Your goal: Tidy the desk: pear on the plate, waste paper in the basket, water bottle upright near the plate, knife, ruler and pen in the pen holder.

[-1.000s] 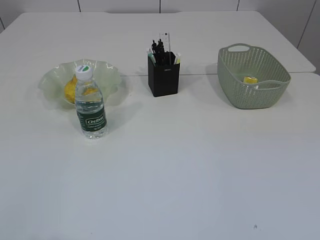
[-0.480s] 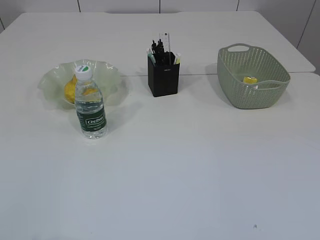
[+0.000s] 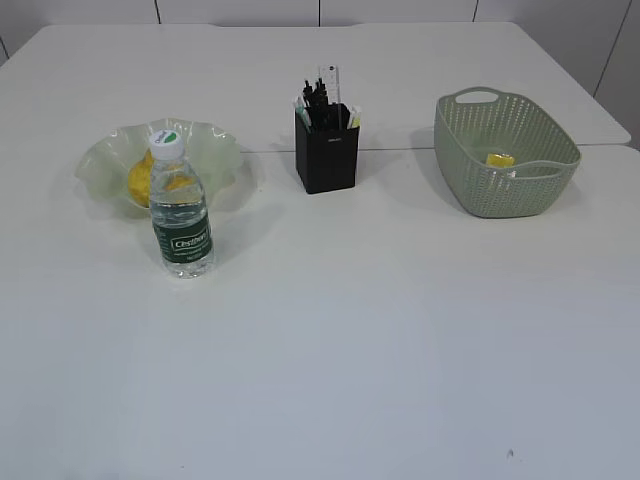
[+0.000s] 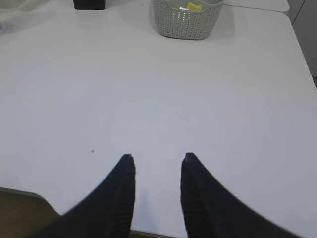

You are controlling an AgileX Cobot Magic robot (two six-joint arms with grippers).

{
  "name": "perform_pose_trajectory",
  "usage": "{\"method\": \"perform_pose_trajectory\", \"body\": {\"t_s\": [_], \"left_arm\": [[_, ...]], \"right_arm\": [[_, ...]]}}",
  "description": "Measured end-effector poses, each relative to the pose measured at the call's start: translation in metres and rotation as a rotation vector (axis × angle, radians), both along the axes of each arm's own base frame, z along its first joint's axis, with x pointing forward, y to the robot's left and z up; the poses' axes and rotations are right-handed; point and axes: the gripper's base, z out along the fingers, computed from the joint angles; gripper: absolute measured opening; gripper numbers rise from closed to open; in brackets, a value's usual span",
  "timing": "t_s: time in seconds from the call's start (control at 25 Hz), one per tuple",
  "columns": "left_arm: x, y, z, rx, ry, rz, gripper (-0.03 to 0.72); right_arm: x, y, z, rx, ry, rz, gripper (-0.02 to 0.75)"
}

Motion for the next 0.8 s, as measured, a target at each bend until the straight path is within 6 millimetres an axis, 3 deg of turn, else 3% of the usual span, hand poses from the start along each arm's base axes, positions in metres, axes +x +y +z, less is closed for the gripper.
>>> {"method": "perform_pose_trajectory", "body": {"t_s": [0.8], "left_arm": [[-0.0001,0.0,0.0001,-0.002,-0.001,-0.023,0.317]], "right_arm": [[0.0,0.0,0.0,0.0,0.0,0.0,0.239]]}}
